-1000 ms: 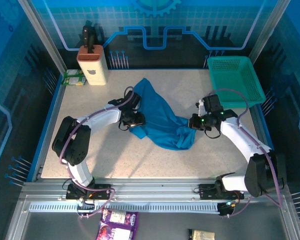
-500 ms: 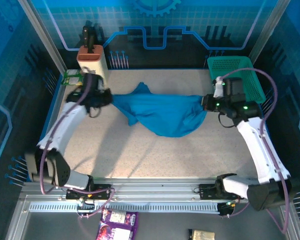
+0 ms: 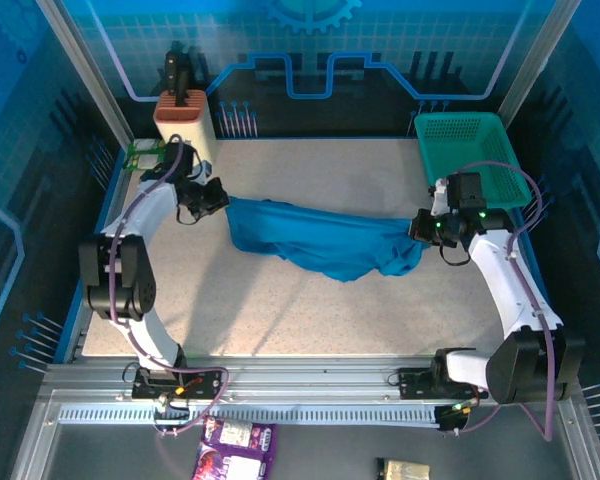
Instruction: Fold the inside-out t-shirt
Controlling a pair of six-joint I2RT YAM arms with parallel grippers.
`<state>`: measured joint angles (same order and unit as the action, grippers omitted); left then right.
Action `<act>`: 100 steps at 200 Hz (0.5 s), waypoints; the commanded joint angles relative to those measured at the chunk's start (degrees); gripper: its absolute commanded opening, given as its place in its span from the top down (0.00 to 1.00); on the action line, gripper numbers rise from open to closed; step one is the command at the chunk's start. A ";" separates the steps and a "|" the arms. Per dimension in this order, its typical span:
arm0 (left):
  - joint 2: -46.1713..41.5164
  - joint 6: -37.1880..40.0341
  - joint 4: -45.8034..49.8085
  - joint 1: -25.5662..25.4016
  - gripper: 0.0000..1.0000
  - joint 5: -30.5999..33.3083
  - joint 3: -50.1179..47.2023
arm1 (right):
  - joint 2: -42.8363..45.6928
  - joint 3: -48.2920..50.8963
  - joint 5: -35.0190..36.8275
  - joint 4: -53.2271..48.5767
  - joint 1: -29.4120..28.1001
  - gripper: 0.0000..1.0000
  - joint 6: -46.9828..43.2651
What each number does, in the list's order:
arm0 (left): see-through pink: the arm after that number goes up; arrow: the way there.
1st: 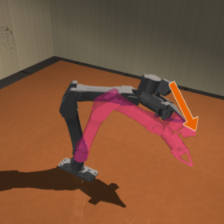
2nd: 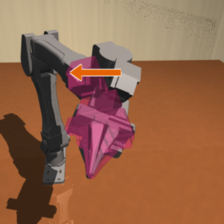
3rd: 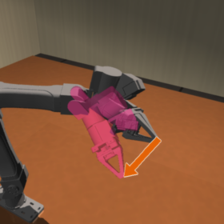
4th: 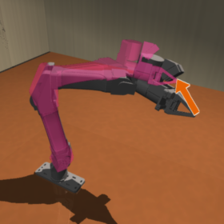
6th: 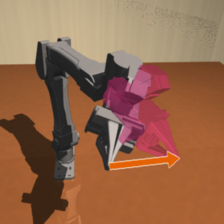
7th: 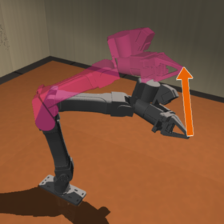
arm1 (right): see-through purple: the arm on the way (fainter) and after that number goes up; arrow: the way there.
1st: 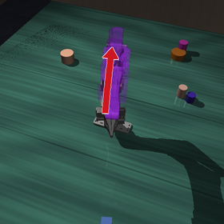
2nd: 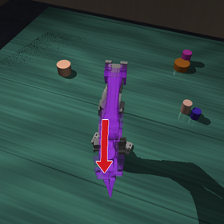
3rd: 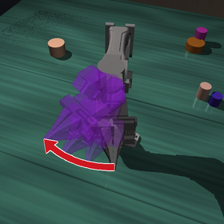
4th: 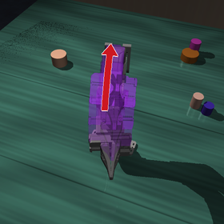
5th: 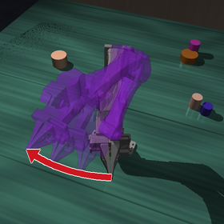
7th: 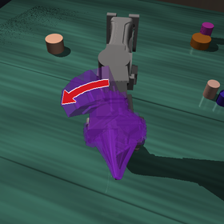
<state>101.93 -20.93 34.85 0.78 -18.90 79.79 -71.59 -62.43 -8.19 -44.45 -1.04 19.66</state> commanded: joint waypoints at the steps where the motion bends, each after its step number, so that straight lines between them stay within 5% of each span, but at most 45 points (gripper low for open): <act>1: 1.62 2.38 0.89 -1.43 0.93 1.78 5.70 | 0.18 -0.17 0.54 2.39 1.04 1.00 -0.31; 100: -4.02 4.23 5.48 -4.25 0.63 18.86 1.35 | -1.99 0.36 0.19 2.13 0.81 1.00 -1.37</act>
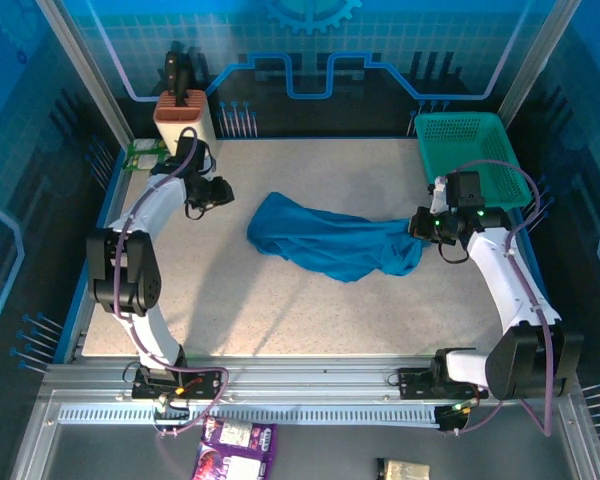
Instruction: Fold the inside-out t-shirt
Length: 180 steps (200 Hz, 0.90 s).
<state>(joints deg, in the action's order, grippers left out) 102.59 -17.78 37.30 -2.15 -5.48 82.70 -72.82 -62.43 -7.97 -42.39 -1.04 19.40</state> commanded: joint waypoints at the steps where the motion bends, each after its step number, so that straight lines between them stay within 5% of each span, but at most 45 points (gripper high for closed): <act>1: -4.76 1.12 3.08 -1.34 0.62 5.50 -1.61 | -0.80 0.37 -0.03 0.05 0.79 1.00 -1.16; 89: 1.17 -3.03 3.79 -15.34 0.59 9.91 -2.19 | -2.21 1.00 0.41 0.77 0.40 1.00 -1.31; 153: 10.27 -0.88 4.21 -16.84 0.74 17.08 -0.87 | -2.35 1.57 0.56 1.30 0.35 1.00 -1.44; 180: 13.06 -0.26 4.88 -15.84 0.71 19.77 -0.19 | -2.70 1.80 0.67 1.53 0.42 1.00 -1.69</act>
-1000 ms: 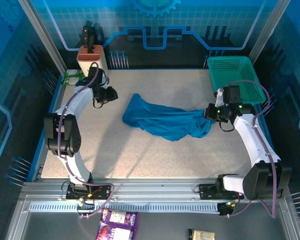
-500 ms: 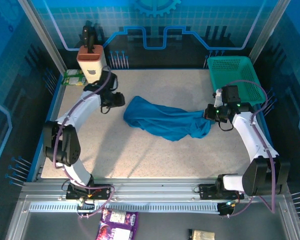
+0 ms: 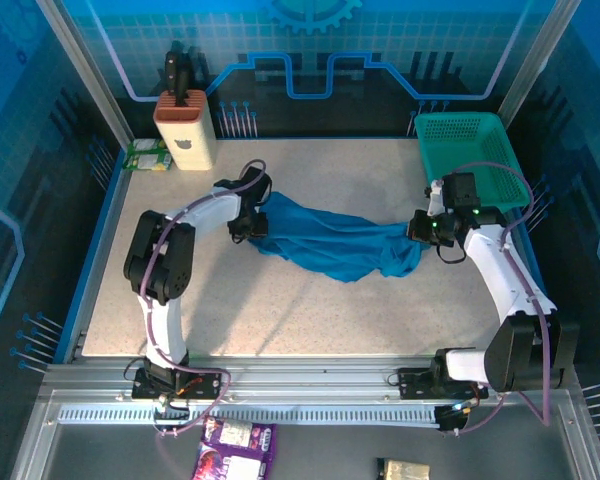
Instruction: Fold the inside-out t-shirt
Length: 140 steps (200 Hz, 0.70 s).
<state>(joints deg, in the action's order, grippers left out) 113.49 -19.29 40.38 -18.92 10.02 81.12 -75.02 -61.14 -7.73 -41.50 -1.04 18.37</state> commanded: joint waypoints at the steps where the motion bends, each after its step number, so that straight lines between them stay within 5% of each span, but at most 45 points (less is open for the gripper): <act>1: 2.25 1.26 1.85 1.04 0.71 4.37 1.40 | -0.53 0.51 0.43 0.63 0.38 1.00 -0.69; 35: 2.97 1.70 1.10 3.76 0.69 3.92 0.27 | -0.56 0.46 1.12 0.52 0.82 1.00 -1.22; 106: 0.82 3.44 -0.65 6.62 1.00 0.72 1.19 | -0.38 -1.54 1.84 0.15 1.49 1.00 -1.23; 140: -7.08 4.02 -0.78 8.64 1.00 -4.44 4.02 | -0.05 -7.46 1.64 -1.14 1.53 1.00 -0.41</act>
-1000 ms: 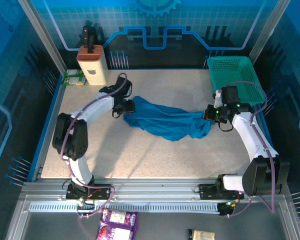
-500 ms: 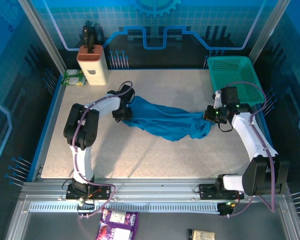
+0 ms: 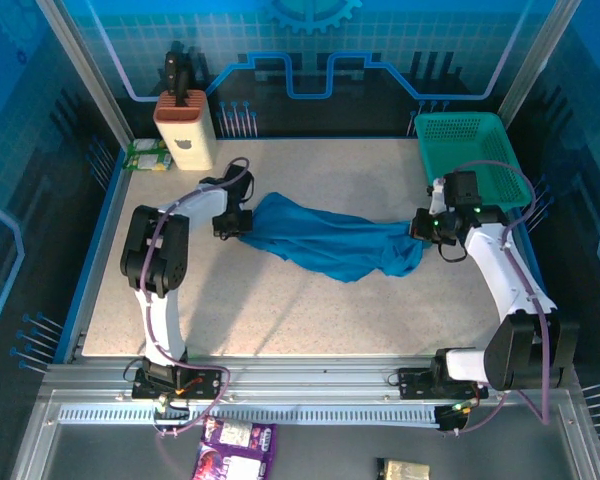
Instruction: Fold the inside-out t-shirt
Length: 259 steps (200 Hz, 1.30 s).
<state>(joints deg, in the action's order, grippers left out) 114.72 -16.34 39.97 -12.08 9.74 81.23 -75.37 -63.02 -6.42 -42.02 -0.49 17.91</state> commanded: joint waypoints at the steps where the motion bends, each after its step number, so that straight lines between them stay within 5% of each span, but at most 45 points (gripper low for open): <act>1: -8.56 1.01 -0.34 1.88 1.00 -4.44 4.01 | 0.31 -5.82 0.25 -0.66 1.00 1.00 0.03; 51: -28.85 -4.83 -2.41 10.15 1.00 -17.16 11.21 | 2.61 -21.94 1.18 -5.34 1.02 1.00 0.66; 110: -41.31 -9.09 -3.73 21.04 1.00 -21.13 18.52 | 5.69 -36.53 3.72 -9.13 1.32 1.00 0.71; 138: -37.69 -10.59 -5.42 21.04 1.00 -23.86 19.40 | 2.44 -37.30 2.75 -6.88 1.84 1.00 0.85; 183: -19.31 -9.53 -4.65 15.97 1.00 -28.02 22.65 | -13.87 -37.30 -0.73 -4.82 3.04 1.00 2.17; 213: -7.47 -7.42 -2.27 14.06 1.00 -26.06 24.80 | -20.36 -36.12 0.91 -6.50 2.47 0.81 2.37; 259: -8.63 -6.38 -4.09 11.90 1.00 -24.60 19.59 | -14.15 -25.38 1.93 -3.19 1.18 0.64 2.48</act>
<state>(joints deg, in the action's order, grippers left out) 111.33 -24.49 37.01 0.43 -15.70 101.84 -95.68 -91.11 -4.91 -46.57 1.50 20.16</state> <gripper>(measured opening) 0.051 0.351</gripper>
